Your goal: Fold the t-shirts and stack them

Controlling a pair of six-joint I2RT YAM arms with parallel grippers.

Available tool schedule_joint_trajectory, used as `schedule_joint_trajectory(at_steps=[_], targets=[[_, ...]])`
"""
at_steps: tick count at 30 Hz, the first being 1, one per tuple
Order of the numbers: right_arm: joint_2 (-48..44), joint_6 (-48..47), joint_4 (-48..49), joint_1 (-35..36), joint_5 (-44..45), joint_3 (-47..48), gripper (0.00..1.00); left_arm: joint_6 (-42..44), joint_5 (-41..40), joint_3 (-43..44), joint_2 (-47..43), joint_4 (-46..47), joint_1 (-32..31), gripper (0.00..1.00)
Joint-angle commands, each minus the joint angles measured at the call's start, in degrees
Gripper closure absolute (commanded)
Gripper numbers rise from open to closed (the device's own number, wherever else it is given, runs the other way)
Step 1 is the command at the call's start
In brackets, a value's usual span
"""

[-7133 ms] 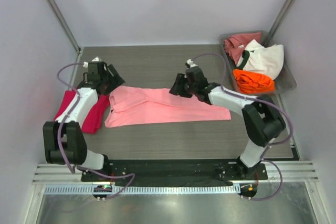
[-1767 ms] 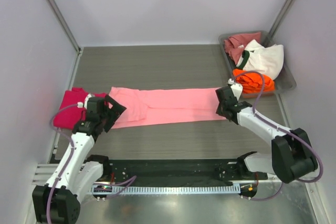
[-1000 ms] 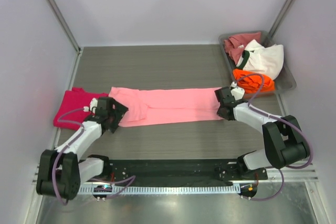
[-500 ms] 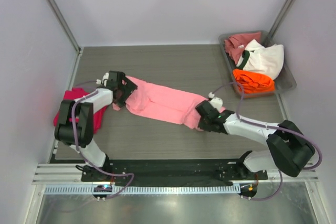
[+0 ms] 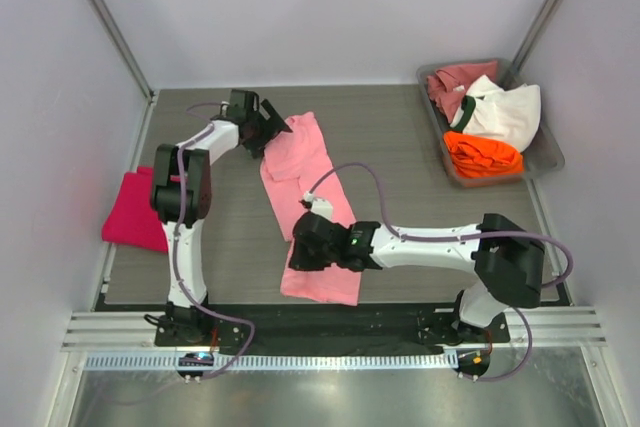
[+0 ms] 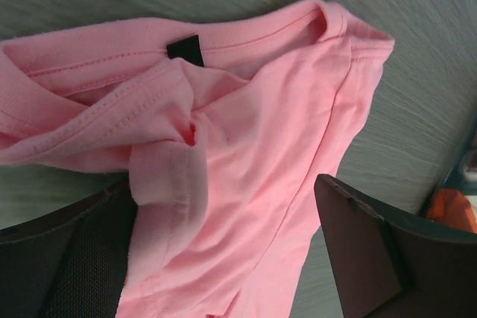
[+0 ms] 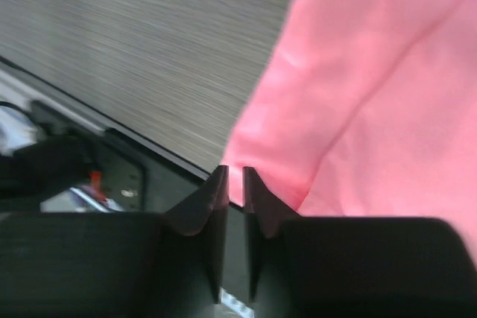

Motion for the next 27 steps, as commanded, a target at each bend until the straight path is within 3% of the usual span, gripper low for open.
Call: schedule_joint_trajectory(at_steps=[1, 5, 13, 18, 27], targets=[[-3.0, -5.1, 2.5, -1.0, -0.3, 4.3, 0.67, 4.6, 5.4, 6.6, 4.3, -6.4, -0.7, 0.05], [-8.8, -7.7, 2.0, -7.0, -3.6, -0.2, 0.51, 6.1, 7.2, 13.2, 8.3, -7.2, -0.7, 0.06], [-20.6, -11.3, -2.1, -16.6, -4.7, -9.3, 0.46, 5.6, 8.7, 27.6, 17.5, -10.6, -0.7, 0.11], [-24.4, -12.8, -4.8, -20.3, -3.2, -12.4, 0.45, 3.8, 11.6, 41.4, 24.6, -14.1, -0.6, 0.14], [-26.1, -13.3, -6.9, -21.5, -1.1, -14.2, 0.45, 6.5, 10.5, 37.7, 19.0, -15.9, 0.2, 0.14]])
